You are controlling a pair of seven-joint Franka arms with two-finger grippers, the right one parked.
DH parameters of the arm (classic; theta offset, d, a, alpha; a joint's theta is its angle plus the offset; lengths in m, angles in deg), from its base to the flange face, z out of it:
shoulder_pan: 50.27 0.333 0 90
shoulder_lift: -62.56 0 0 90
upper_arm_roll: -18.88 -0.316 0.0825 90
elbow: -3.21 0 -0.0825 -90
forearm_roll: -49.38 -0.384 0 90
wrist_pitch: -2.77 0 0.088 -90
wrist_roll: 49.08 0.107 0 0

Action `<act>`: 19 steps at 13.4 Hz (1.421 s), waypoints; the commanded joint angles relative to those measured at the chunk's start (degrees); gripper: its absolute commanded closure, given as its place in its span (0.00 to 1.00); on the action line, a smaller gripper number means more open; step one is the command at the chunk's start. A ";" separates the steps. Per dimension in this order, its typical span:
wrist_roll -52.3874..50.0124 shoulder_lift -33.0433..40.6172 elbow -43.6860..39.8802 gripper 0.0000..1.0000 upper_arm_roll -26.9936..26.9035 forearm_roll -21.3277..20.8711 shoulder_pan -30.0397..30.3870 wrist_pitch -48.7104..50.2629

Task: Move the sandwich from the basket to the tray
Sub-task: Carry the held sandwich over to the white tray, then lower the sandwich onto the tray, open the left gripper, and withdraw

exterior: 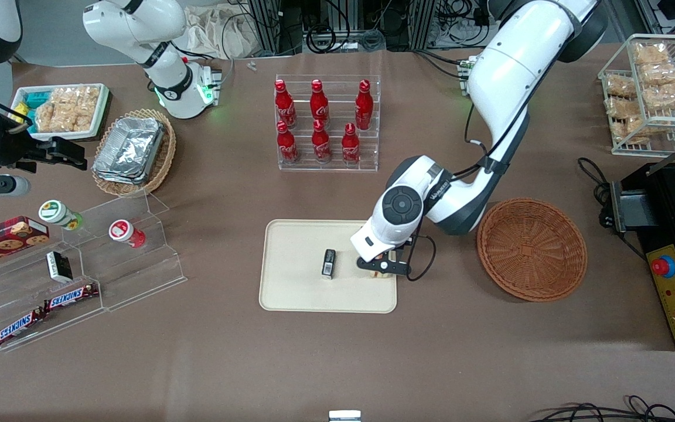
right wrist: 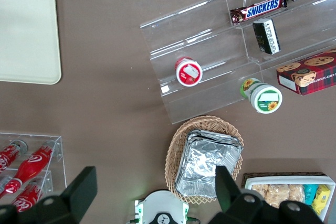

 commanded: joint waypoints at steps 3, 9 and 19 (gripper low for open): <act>-1.01 -4.48 -4.01 0.98 -0.18 -0.95 -0.26 -0.87; -1.54 -2.92 -4.63 0.01 -0.18 1.78 0.18 5.59; 19.17 14.11 -7.10 0.01 0.17 5.82 15.02 35.49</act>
